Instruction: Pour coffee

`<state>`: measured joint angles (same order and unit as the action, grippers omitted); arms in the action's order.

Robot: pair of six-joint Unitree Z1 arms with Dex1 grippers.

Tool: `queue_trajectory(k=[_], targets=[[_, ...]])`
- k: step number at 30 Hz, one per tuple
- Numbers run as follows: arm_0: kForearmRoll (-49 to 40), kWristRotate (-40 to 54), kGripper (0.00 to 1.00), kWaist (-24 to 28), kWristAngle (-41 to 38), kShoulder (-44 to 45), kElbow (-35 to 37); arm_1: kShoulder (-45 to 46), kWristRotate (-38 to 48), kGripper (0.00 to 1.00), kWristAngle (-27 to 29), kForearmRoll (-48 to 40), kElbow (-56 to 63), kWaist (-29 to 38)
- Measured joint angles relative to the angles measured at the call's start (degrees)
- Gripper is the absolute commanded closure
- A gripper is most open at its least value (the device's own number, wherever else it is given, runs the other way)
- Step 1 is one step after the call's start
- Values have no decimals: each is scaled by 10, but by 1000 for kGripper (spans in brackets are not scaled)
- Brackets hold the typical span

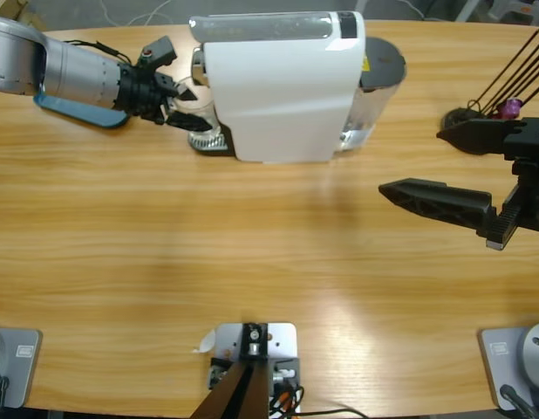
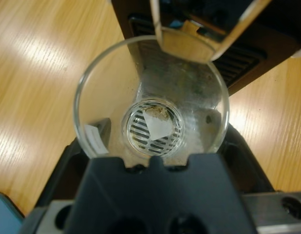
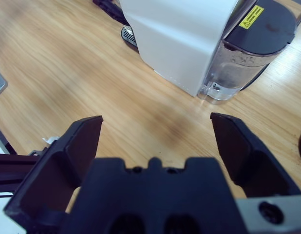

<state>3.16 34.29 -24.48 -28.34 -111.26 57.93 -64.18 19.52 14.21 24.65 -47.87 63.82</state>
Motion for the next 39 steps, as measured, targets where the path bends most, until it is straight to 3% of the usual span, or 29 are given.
queue_trajectory(k=[5, 6, 10, 11, 13, 15, 16, 17, 18, 36, 37, 39], targets=[[-16, 3, 1000, -4, 0, 0, 1, 0, 0, 0, 0, 0, 0, 0], [-18, 4, 899, -4, 0, 0, 2, 0, 0, 0, 0, 0, 0, 0], [-19, 4, 163, -4, 0, 0, 2, 0, 0, 0, 0, 0, 0, 0], [-19, 4, 124, -4, 0, 0, 2, 0, 0, 0, 0, 0, 0, 0], [-19, 7, 140, -4, 0, 0, 2, 0, 0, 0, 0, 0, 0, 0], [-19, 10, 349, -4, 0, 0, 2, 0, 0, 0, 0, 1, 0, 0], [-19, 11, 246, -4, 0, 0, 2, 0, 0, 0, 0, 1, 0, 0], [-19, 12, 66, -4, 0, 0, 2, 0, 0, 0, 0, 1, 0, 0], [-20, 13, 15, -4, 0, 0, 0, 0, 0, 0, 0, 1, 0, 0], [-20, 60, 4, 29, -4, 9, -31, 0, 0, 9, 0, 23, -7, 0], [-20, 60, 4, 32, -4, 16, -36, 0, 0, 91, 0, 28, -13, 0], [-20, 60, 4, 41, -4, 40, -50, 0, 0, 389, 3, 39, -31, 0]])
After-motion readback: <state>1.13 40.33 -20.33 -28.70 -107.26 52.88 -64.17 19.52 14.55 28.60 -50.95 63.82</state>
